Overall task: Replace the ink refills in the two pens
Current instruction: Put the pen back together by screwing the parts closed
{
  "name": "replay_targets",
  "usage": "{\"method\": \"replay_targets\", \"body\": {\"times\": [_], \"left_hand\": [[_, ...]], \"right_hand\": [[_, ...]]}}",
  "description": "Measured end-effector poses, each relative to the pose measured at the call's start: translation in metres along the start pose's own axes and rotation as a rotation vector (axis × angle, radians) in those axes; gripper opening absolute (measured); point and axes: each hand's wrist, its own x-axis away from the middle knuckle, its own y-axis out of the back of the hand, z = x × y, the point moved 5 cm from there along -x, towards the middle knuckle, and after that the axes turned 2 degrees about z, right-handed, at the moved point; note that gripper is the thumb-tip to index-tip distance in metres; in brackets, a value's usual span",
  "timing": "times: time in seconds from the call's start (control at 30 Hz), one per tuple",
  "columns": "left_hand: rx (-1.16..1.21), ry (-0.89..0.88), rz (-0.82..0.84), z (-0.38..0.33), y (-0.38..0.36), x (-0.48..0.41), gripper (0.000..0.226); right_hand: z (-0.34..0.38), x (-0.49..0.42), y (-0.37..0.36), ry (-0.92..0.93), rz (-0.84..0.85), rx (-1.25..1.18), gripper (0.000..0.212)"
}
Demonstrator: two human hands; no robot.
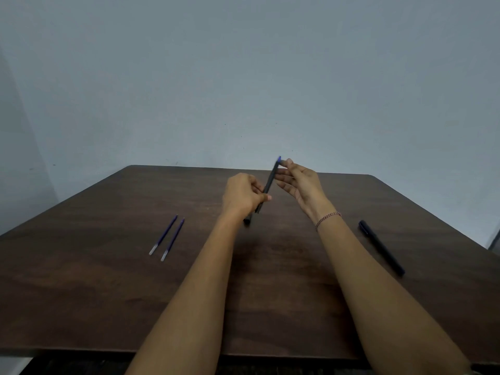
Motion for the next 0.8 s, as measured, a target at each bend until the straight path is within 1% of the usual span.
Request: {"method": "replay_targets", "body": {"times": [0.03,0.1,0.17,0.23,0.43,0.6,0.73,0.8], "left_hand": [[0.000,0.020,-0.050,0.003,0.006,-0.001,0.020],[0.016,0.073,-0.161,0.011,0.019,-0.002,0.018],[0.044,0.132,-0.239,0.018,0.028,-0.001,0.019],[0.057,0.175,-0.279,0.022,0.033,-0.001,0.023],[0.038,0.220,-0.287,0.025,0.034,0.000,0.025],[0.016,0.236,-0.267,0.025,0.032,0.001,0.025],[0.015,0.240,-0.257,0.023,0.032,0.003,0.024],[0.015,0.233,-0.249,0.023,0.031,0.003,0.024]], "right_hand": [[-0.001,-0.001,0.001,0.017,-0.010,0.098,0.025],[-0.002,-0.001,0.000,0.106,-0.003,0.435,0.026],[-0.005,0.001,-0.008,0.220,0.072,0.809,0.022],[-0.010,0.004,-0.018,0.271,0.152,1.022,0.021],[-0.026,0.012,-0.041,0.193,0.306,1.188,0.021],[-0.037,0.018,-0.053,0.129,0.449,1.252,0.021],[-0.042,0.016,-0.053,0.100,0.474,1.382,0.032],[-0.043,0.015,-0.052,0.096,0.464,1.409,0.033]]}}
